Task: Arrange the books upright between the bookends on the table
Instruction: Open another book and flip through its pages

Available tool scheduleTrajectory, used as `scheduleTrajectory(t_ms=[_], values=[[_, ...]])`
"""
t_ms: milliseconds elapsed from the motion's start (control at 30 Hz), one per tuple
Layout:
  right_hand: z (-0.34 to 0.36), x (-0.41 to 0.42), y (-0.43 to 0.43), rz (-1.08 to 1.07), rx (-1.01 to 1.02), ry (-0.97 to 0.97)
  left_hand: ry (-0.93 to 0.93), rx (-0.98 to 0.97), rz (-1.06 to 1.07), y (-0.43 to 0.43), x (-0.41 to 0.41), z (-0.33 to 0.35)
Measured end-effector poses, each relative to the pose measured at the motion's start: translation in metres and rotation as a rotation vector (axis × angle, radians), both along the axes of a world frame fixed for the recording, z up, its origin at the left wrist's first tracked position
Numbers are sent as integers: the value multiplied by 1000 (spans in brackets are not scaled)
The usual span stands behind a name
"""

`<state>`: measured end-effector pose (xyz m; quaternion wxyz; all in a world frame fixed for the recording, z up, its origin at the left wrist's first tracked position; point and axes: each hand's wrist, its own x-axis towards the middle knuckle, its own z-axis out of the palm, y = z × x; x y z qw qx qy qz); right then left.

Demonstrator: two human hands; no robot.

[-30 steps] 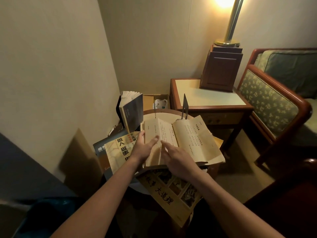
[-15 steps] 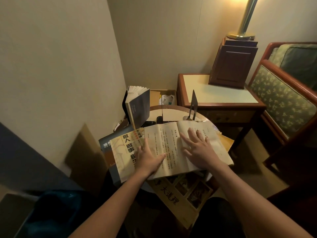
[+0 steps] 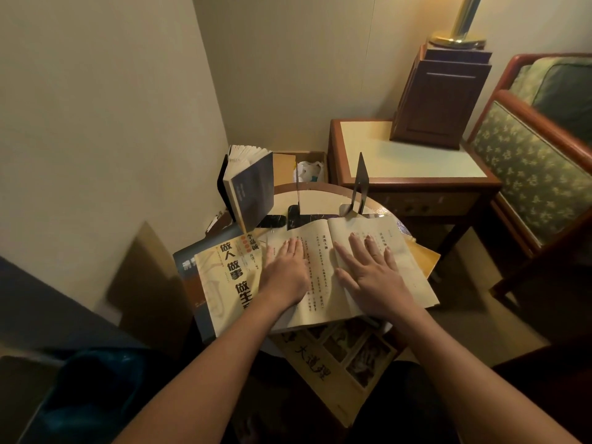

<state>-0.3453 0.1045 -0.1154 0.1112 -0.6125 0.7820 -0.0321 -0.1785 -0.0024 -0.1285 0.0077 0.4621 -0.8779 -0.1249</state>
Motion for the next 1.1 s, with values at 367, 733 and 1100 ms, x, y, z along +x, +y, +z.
scheduleTrajectory(t_ms=[367, 733, 1100], values=[[-4, 1, 0, 1, -12, -6, 109, -38, -2, 55, 53, -16], [-6, 1, -1, -16, -5, 25, 3, 44, 22, -6, 13, -5], [-8, 1, 1, 1, -29, 12, 28, -36, 59, 88, 47, -21]])
